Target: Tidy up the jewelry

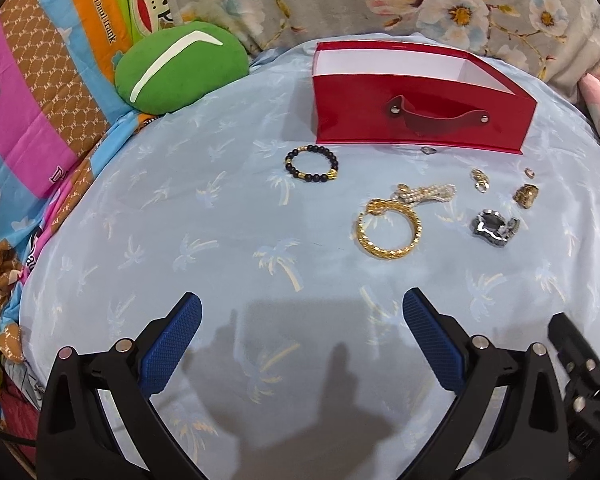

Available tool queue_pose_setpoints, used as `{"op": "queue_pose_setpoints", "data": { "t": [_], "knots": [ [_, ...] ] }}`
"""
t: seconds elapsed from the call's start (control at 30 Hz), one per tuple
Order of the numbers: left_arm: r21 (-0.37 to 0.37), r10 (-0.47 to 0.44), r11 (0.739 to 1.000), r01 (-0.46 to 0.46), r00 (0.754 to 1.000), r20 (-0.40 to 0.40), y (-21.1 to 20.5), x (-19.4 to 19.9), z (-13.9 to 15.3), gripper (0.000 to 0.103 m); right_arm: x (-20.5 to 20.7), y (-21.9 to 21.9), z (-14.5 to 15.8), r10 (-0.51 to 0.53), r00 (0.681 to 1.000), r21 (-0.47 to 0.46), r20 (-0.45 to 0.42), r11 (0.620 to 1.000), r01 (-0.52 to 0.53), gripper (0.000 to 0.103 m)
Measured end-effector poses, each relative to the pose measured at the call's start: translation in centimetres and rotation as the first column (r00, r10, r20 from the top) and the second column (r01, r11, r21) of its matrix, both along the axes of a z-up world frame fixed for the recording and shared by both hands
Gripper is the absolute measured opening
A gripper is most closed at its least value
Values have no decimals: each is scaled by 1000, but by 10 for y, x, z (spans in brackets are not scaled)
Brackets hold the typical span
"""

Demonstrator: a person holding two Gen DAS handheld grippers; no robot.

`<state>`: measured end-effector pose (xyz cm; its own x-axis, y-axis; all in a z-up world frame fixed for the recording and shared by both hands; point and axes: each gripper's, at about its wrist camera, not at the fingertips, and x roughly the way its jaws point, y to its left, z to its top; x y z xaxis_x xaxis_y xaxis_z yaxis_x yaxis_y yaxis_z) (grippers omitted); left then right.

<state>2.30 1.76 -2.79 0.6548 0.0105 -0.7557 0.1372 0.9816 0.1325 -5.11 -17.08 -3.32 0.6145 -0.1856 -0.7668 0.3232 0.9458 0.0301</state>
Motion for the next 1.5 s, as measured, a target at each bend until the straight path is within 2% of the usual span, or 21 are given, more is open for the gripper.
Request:
{"op": "queue_pose_setpoints", "data": {
  "t": [0.43, 0.53, 0.6, 0.7, 0.9, 1.13, 1.23, 1.3, 1.5],
  "knots": [
    [-52, 95, 994, -95, 995, -13, 31, 56, -6, 98, 57, -52, -9, -52, 998, 28, 34, 998, 51, 98],
    [-57, 106, 993, -107, 994, -16, 36, 71, -8, 98, 73, -65, -14, -67, 997, 57, 34, 996, 66, 91],
    [-66, 116, 991, -117, 993, -27, 38, 79, -9, 98, 82, -72, -19, -75, 997, 77, 31, 994, 73, 82],
    [-87, 123, 988, -126, 992, -36, 40, 85, -11, 98, 93, -79, -25, -84, 996, 88, 32, 993, 81, 75],
    [-88, 80, 992, -85, 995, -56, 25, 85, -21, 98, 113, -89, -38, -96, 995, 141, 23, 986, 92, 62],
    [-128, 13, 991, -23, 997, -78, 5, 79, -27, 98, 126, -83, -47, -85, 996, 101, 8, 991, 84, 52],
    [-138, -34, 990, 24, 997, -69, -8, 73, -24, 98, 129, -83, -47, -88, 996, 74, 5, 993, 88, 41],
    [-140, -66, 989, 56, 996, -61, -18, 68, -22, 98, 130, -85, -47, -92, 996, 60, 2, 994, 91, 25],
    [-152, -155, 978, 145, 987, -54, -52, 62, -18, 98, 119, -90, -46, -75, 997, 75, 5, 994, 74, 24]
  ]
}}
